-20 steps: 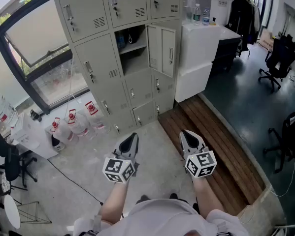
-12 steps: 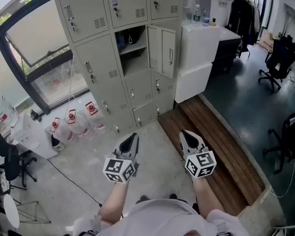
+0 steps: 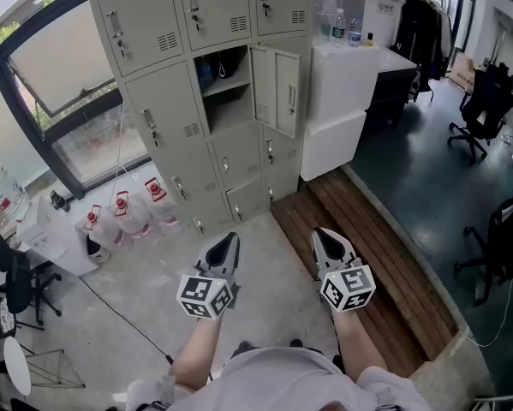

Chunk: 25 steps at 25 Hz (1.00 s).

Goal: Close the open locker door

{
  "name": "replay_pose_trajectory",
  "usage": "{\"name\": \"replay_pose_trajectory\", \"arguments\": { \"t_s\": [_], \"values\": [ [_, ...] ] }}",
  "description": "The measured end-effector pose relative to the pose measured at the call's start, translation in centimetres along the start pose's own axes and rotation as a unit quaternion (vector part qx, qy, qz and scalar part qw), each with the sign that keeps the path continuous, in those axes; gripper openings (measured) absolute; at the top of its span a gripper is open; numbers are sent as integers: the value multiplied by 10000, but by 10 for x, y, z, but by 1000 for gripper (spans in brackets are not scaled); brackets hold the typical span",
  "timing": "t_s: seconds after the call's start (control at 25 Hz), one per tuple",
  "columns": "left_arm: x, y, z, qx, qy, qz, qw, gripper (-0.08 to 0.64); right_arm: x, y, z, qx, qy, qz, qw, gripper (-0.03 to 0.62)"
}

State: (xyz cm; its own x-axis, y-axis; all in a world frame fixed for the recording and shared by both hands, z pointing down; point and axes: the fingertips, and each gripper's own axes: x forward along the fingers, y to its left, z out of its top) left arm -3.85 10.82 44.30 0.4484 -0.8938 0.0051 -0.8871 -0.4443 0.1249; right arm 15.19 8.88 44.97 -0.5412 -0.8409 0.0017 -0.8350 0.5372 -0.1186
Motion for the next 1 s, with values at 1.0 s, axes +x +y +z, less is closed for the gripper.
{"name": "replay_pose_trajectory", "arguments": {
  "t_s": [1.0],
  "values": [
    [110,-10,-15,25,0,176,9998,8,47,-103,-10,-1,182,212,9996,14]
  ]
}}
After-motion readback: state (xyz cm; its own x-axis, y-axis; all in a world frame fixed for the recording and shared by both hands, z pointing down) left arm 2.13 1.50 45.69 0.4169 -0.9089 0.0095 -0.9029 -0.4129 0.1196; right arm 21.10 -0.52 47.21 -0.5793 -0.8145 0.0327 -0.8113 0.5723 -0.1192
